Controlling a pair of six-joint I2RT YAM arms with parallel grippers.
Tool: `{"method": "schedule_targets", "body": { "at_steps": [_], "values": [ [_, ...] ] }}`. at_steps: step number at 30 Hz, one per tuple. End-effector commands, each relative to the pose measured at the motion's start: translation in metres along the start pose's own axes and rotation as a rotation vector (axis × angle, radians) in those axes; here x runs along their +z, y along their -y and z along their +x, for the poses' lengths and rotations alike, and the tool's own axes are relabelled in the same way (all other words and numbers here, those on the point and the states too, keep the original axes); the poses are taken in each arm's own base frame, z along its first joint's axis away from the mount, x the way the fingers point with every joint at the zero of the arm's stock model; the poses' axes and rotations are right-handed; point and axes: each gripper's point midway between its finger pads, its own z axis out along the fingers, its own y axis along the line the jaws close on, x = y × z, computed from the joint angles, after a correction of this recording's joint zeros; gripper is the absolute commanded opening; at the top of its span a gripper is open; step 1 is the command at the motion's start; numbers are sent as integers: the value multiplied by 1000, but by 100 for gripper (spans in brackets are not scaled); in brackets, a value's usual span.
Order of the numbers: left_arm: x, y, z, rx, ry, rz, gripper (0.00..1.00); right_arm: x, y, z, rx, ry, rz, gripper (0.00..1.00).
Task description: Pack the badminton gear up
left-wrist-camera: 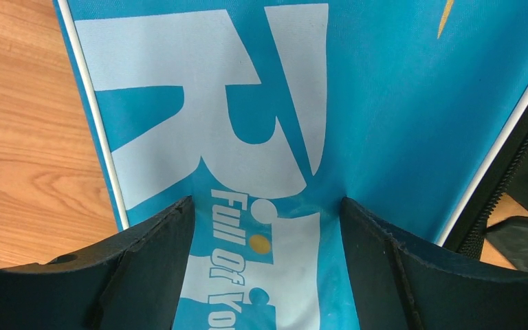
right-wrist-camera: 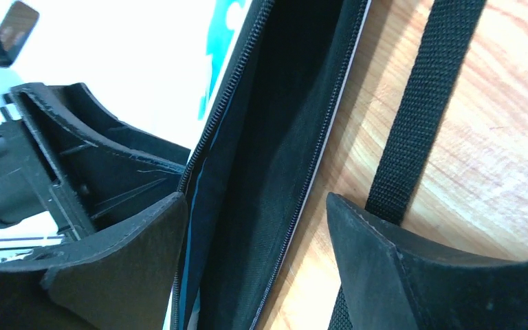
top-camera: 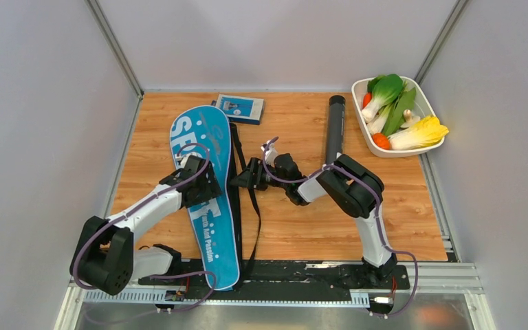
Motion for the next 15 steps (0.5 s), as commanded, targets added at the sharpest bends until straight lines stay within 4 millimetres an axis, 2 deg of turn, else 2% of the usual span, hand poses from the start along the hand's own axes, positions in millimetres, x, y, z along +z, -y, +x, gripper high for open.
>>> {"method": "schedule_targets", "body": {
  "at_steps": [1,8,15],
  "values": [
    [4,-6,0,-7,-2,-24,83,-8,-16,-2,43,-1,-133,81],
    [8,-4,2,-12,-17,-20,84,-4,-10,-3,24,-3,-78,87],
    [5,7,-4,-33,3,32,83,14,-4,-2,-4,-11,18,88]
  ]
}}
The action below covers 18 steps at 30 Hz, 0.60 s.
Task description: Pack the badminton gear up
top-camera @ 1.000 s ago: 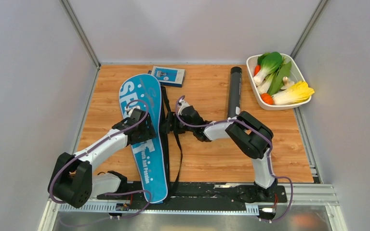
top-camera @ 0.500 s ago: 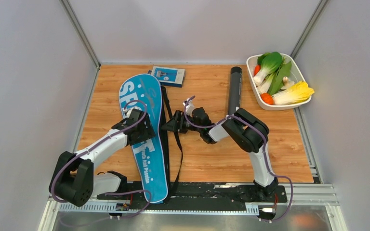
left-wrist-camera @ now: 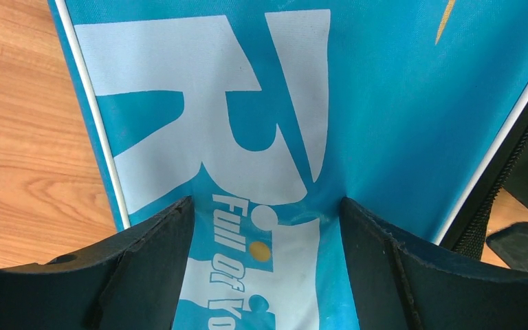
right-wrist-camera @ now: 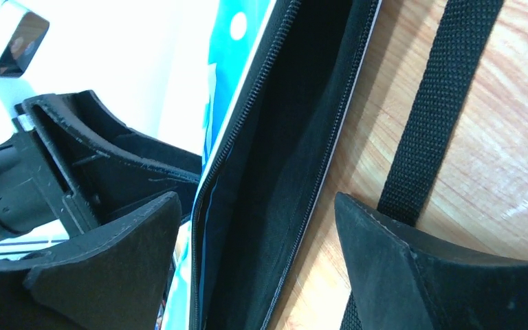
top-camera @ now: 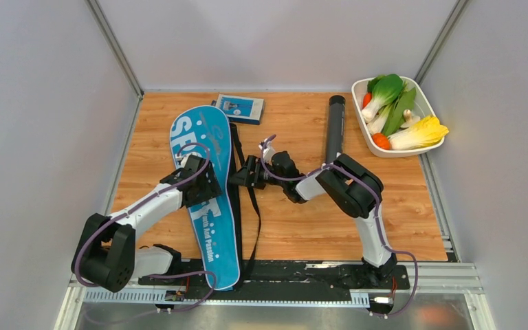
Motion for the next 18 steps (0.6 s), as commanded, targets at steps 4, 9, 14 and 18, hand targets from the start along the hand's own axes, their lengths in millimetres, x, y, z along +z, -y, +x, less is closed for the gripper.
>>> {"method": "schedule_targets", "body": {
  "at_steps": [4,9,14,18],
  "values": [
    [-3,6,-8,-20,19,24,83,22,15,6,-62,-4,161,88],
    [-16,-1,-20,-36,71,-9,80,27,28,13,-75,-21,211,82],
    [-45,2,-52,-44,196,7,80,32,29,18,-91,-59,194,55],
    [-72,5,-88,-30,293,-17,80,29,1,6,-152,-62,134,17]
  ]
}}
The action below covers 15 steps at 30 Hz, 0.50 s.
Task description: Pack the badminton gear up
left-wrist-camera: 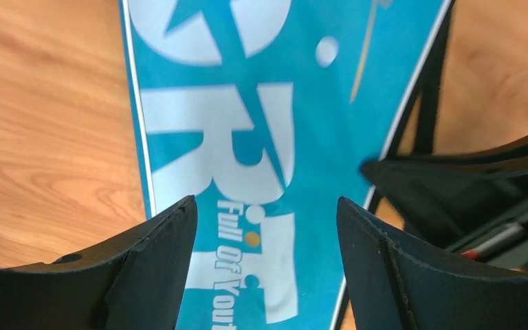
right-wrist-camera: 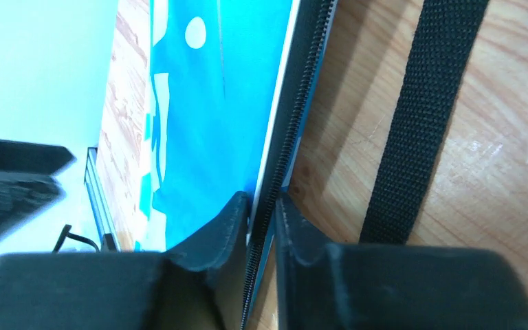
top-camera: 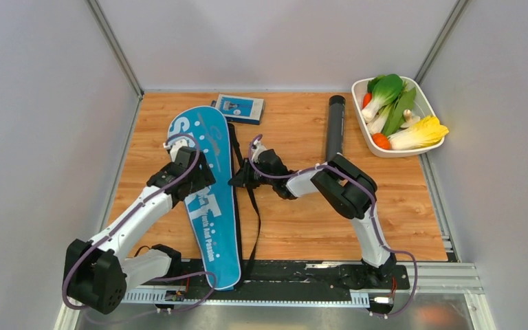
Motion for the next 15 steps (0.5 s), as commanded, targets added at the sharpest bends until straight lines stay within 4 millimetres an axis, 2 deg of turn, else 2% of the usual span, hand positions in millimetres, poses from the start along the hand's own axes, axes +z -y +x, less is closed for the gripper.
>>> {"method": "schedule_targets", "body": {
  "at_steps": [1,2,3,6,9,15],
  "values": [
    [-35,8,-69,-1,182,-24,81,-7,-25,-10,-99,-22,-38,9],
    [-40,9,-78,0,200,-28,82,-11,-34,-16,-128,-18,-47,1],
    [-52,13,-97,-6,243,-21,85,-17,-45,-23,-158,-12,-54,0],
    [-79,27,-135,-21,327,25,86,-36,-68,-44,-238,14,-40,0],
    [-113,43,-174,-40,410,84,87,-58,-83,-60,-310,32,8,0],
    [-162,65,-221,-113,524,204,88,-96,-101,-81,-451,36,133,0]
  ]
}}
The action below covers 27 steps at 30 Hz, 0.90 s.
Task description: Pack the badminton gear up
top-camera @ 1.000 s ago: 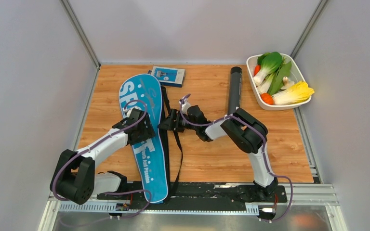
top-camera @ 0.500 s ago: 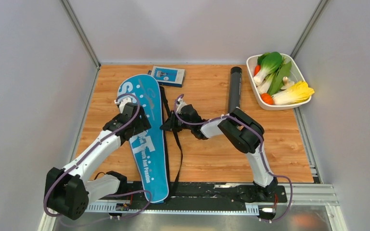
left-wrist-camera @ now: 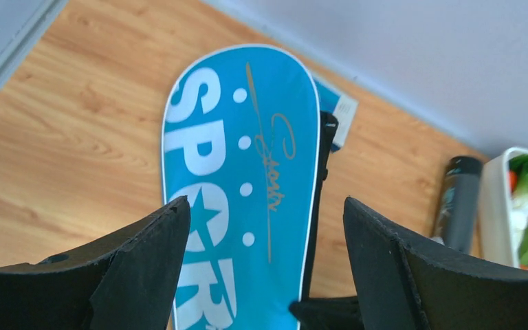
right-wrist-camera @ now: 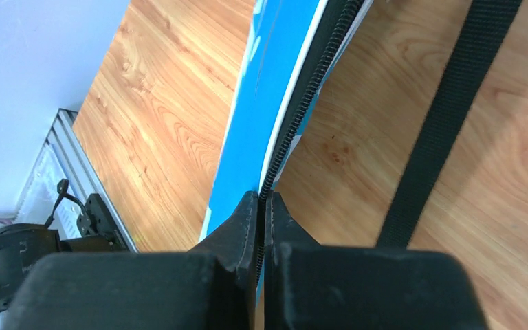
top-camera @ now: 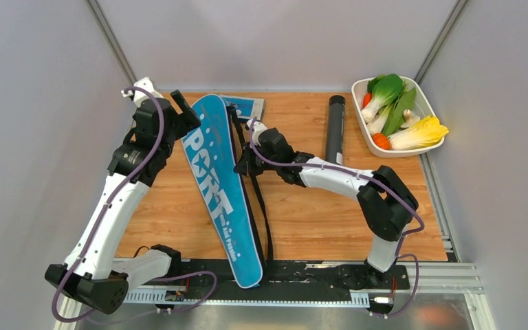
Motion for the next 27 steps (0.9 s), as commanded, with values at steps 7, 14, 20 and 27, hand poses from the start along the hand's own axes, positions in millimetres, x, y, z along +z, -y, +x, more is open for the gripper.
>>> {"method": "schedule_targets", "body": {
  "at_steps": [7,14,20,27],
  "values": [
    [-15,26,-65,-71,120,83,92,-67,-37,-75,-404,112,268,0],
    [25,13,-69,-140,33,37,91,-84,-50,-105,-609,175,384,0],
    [50,-12,-80,-238,42,-6,90,-88,-70,-116,-790,196,422,0],
    [63,-38,-56,-212,13,-94,91,-58,-47,-43,-959,52,553,0]
  ]
}}
